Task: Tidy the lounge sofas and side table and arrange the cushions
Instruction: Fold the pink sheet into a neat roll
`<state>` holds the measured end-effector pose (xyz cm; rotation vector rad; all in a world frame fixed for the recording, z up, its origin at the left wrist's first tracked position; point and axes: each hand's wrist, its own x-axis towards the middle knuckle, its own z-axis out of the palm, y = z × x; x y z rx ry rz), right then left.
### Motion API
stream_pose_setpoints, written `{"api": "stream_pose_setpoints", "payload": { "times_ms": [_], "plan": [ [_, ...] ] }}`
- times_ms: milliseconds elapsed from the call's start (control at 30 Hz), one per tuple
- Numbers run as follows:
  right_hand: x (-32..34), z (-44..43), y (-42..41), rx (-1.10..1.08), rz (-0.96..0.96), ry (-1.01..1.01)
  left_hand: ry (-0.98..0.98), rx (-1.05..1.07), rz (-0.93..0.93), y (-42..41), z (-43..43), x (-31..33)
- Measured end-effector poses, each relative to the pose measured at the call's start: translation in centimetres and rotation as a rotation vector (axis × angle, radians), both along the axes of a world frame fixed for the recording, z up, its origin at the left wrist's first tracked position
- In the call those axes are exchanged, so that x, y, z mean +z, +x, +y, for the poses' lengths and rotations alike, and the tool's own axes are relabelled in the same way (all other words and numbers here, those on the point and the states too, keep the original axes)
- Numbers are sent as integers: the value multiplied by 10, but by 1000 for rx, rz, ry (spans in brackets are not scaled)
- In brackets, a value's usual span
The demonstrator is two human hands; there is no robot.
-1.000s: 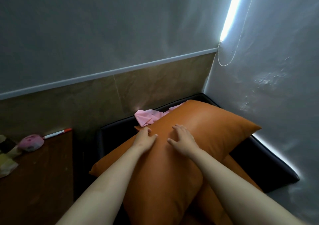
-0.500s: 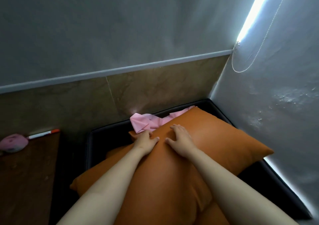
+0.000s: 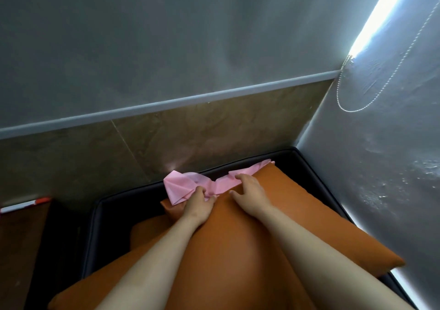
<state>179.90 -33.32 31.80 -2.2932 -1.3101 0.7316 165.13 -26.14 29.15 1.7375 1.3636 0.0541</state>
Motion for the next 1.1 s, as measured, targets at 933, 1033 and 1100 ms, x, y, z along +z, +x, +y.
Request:
{"api": "stream_pose_setpoints", "payload": {
  "times_ms": [933,1033,1100],
  "plan": [
    [-108,81,65,-170,223,62,209,47,313,73,84,-139],
    [-110,81,64,-165,239,70,212,67,259,70,84,-142],
    [-110,80,64,-161,245,74,179,128,103,71,87,-137]
  ]
}}
